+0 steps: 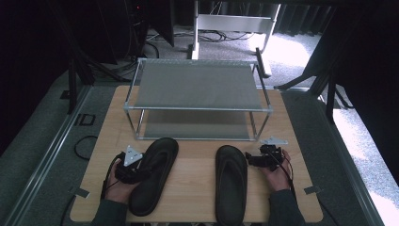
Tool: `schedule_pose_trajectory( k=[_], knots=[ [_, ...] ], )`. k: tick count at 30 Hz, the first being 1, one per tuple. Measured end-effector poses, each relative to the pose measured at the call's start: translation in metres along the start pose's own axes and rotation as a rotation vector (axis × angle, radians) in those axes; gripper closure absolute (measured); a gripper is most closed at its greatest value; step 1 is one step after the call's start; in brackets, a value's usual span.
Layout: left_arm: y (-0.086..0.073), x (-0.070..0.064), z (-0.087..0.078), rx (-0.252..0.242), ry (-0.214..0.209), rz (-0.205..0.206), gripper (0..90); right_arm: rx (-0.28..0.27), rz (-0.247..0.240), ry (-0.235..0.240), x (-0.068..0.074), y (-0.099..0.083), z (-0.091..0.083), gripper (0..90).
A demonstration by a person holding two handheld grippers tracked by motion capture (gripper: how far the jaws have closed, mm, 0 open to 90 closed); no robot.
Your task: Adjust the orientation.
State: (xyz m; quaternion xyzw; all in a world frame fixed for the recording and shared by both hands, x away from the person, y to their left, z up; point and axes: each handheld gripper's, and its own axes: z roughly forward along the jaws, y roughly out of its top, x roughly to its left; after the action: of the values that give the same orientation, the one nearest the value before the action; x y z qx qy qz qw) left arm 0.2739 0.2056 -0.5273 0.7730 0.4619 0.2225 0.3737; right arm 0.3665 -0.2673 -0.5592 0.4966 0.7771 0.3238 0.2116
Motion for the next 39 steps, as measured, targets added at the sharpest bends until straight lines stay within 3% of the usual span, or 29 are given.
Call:
schedule_pose_trajectory(
  k=[6, 13, 14, 17, 20, 21, 23, 29, 39],
  knots=[
    [-0.001, -0.002, 0.001, 0.009, -0.001, 0.002, 35.2, 0.0, -0.001, 0.001, 0.0, 0.0, 0.0, 11.1],
    [-0.001, -0.003, 0.004, 0.029, -0.004, 0.008, 37.2, -0.001, -0.001, -0.001, -0.001, 0.001, 0.001, 11.1],
    [-0.001, -0.003, 0.006, 0.043, -0.002, 0.016, 39.4, 0.005, -0.006, 0.006, -0.002, 0.001, 0.0, 13.6],
    [-0.002, -0.003, 0.006, 0.049, 0.0, 0.021, 44.5, 0.008, -0.003, -0.001, -0.005, 0.003, -0.006, 40.3],
    [-0.003, -0.003, 0.006, 0.048, -0.005, 0.024, 51.1, -0.001, -0.008, -0.005, -0.005, 0.003, -0.006, 48.4],
    [-0.003, -0.002, 0.007, 0.061, 0.002, 0.027, 52.6, -0.013, -0.029, -0.033, -0.004, 0.005, -0.008, 53.5],
    [-0.004, -0.002, 0.009, 0.072, 0.006, 0.026, 54.8, -0.043, -0.026, -0.055, -0.005, 0.008, -0.011, 57.8],
    [-0.003, -0.003, 0.013, 0.089, 0.005, 0.041, 60.7, -0.089, 0.036, -0.056, -0.017, 0.017, -0.013, 63.1],
    [-0.004, -0.002, 0.014, 0.086, 0.003, 0.047, 70.3, -0.137, 0.076, -0.046, -0.028, 0.037, -0.003, 64.9]
  ],
)
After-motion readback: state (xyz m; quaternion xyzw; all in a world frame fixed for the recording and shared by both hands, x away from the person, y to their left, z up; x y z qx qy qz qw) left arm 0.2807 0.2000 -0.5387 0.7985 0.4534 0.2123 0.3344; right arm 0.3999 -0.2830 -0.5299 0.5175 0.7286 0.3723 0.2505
